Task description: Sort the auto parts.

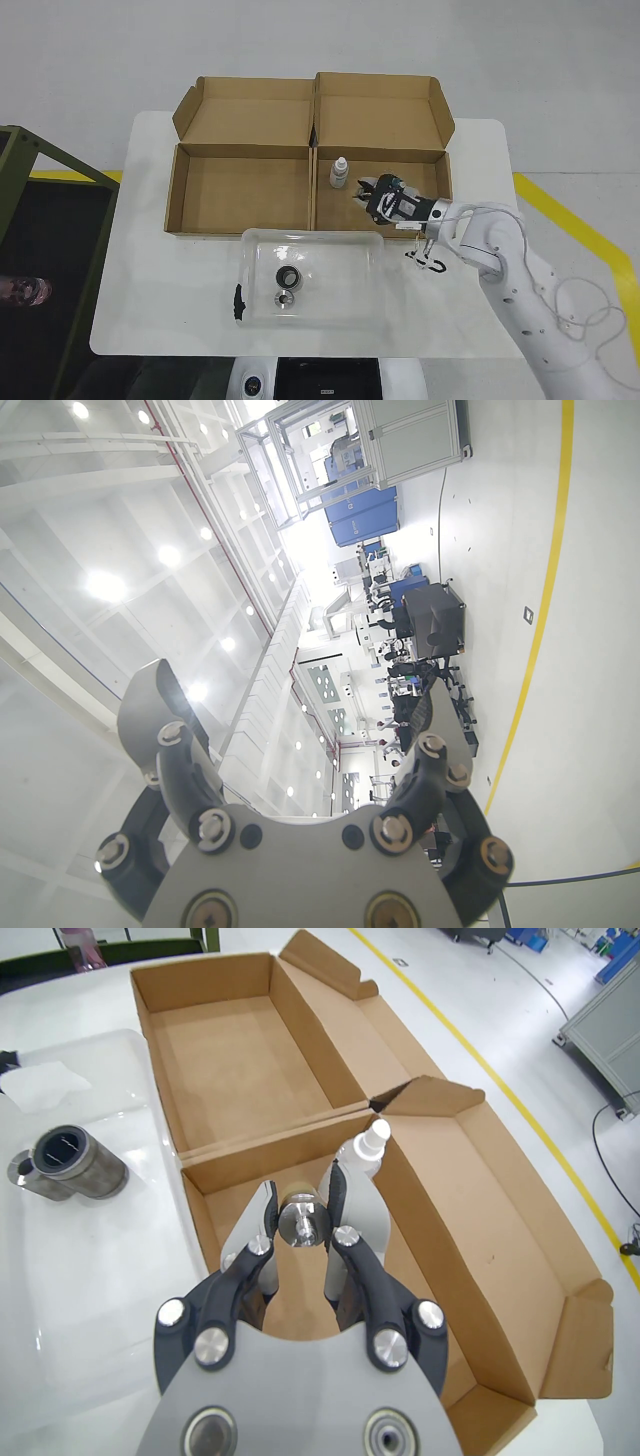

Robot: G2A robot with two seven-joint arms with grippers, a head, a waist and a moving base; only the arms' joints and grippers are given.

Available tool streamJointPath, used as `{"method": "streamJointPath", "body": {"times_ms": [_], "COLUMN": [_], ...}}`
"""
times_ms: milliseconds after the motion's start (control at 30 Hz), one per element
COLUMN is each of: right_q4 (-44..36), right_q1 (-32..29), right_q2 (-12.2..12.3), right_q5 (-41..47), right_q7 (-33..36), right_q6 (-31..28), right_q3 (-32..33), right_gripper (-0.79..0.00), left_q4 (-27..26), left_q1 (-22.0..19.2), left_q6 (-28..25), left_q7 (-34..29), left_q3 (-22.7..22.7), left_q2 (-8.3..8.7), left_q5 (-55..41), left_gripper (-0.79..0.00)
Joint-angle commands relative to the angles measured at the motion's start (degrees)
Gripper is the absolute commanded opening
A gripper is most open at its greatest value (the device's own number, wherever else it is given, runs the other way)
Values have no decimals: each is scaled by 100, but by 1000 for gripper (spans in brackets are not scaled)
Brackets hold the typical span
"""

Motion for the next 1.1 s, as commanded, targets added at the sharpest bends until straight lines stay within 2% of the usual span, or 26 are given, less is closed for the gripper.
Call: {"method": "streamJointPath", "body": {"times_ms": [0,233,533,633,733,967,1067], "right_q4": [129,750,1724,1954,2112,2349,2415], "right_q1": [132,674,1291,1429,1533,1679,1698], "right_q2": [-13,-113,-302,-356,-402,-487,-510], "right_q5": [0,-128,46,30,-4,-33,3], "right_q7": [239,748,972,957,940,830,748], "right_q6": [48,402,716,764,819,881,889], "right_q3": [-70,-452,-987,-1135,-1253,-1436,-1457], "right_gripper": [-785,-785,-785,-733,-631,-542,-471], "left_q4": [0,0,0,0,0,0,0], "left_q1": [0,0,0,0,0,0,0], "left_q6": [0,0,0,0,0,0,0], "left_q7": [0,0,0,0,0,0,0], "left_q3": [0,0,0,0,0,0,0], "left_q2": [0,0,0,0,0,0,0], "left_q5": [0,0,0,0,0,0,0], "left_gripper": [0,0,0,0,0,0,0]}}
